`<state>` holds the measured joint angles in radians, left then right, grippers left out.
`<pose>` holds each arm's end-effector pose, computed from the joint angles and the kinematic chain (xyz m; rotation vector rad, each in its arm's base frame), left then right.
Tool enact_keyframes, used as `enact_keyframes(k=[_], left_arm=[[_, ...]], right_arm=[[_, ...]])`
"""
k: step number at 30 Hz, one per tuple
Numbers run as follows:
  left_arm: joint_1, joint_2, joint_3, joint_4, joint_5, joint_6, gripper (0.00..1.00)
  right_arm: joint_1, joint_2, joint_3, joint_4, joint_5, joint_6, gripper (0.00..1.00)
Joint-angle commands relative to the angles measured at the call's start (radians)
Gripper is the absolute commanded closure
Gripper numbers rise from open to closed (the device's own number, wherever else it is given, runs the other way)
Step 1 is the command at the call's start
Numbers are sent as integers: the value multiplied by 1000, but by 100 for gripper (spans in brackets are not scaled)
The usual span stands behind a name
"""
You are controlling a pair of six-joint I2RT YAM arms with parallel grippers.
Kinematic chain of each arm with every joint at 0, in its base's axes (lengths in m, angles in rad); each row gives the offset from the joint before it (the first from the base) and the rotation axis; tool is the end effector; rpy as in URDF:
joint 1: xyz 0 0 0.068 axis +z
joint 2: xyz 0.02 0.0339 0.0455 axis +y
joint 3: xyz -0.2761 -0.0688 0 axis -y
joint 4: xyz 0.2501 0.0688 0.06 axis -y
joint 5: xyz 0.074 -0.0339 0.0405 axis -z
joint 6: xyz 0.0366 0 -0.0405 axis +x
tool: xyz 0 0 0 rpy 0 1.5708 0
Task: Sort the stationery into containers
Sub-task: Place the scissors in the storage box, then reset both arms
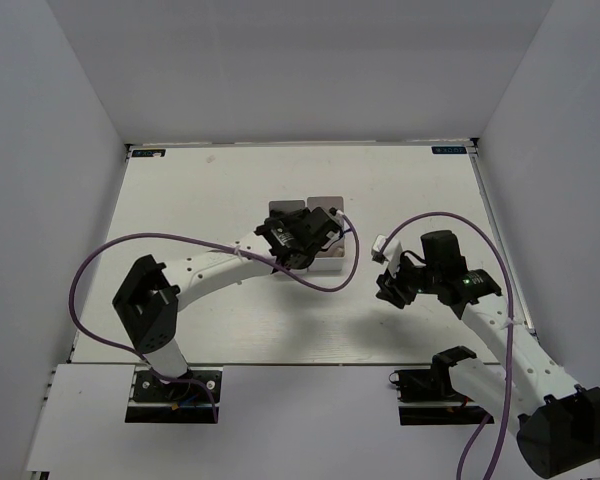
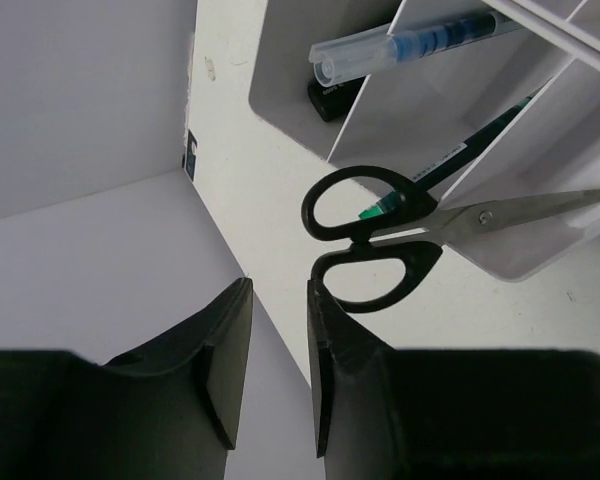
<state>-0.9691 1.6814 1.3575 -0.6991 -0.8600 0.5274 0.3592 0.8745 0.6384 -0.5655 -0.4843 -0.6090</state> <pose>0.2253 -0.2791 0.2816 1.3425 1.8801 0.8843 0.1570 0.0772 0.2487 -1.2674 1.9188 0.4454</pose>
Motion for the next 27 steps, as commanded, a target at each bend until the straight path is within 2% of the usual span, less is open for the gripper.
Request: enact_keyframes(k=[1,6,8,10,11,12,13,14,15,16,17,18,19,20,21,22,24,25,27], left_arm=[[-10,0,-9,-2,-30,-27,60],[-34,-8,20,1,-53,-33,57],[-54,-31,48,-13,-56,-62,52],[-59,-46,109,-63,-53,-142,44],[-59,-80,129,-86,-10,-177,30],[-54,-97,178,-182,16,-267,22],[-40,-138,187,-219,51,-388,15],[-28,-199,184,-246,238,-442,0],[28,-239,108,-257,322,-583,0],[55,-335,62,-237,405,-616,0],[78,-439,-48,-167,660,-639,0],[146,-539,-105,-104,732,-685,0],[168,-584,-262,-46,793,-699,0],[190,-629,-311,-24,903,-704,0],[243,-743,-351,-4,914,-714,0],[259,-777,-453,-4,918,-716,0],[305,-889,-509,-11,935,-710,0],[354,-913,-558,-11,956,-702,0],[383,-971,-613,-22,972,-690,0]], right_arm=[[-8,-17,-11,32,-5,3,50],[-14,-20,-13,30,-7,9,49],[-17,-20,-6,30,-4,20,49],[-23,-22,-3,33,3,25,43],[-23,-23,-2,35,7,41,41],[-23,-23,0,35,9,48,30],[-26,-23,3,45,24,67,24],[-26,-25,4,50,42,90,10],[-26,-28,3,76,56,122,10],[-28,-26,6,84,99,142,10],[-26,-23,9,90,116,179,10],[-29,-20,12,122,127,222,10],[-29,-20,10,142,201,253,10],[-28,-23,1,166,243,291,10],[-26,-26,0,217,286,416,10],[-26,-34,3,217,365,428,10],[-23,-38,7,223,410,448,10],[-26,-51,0,243,458,453,10],[-29,-57,-13,248,466,471,10]])
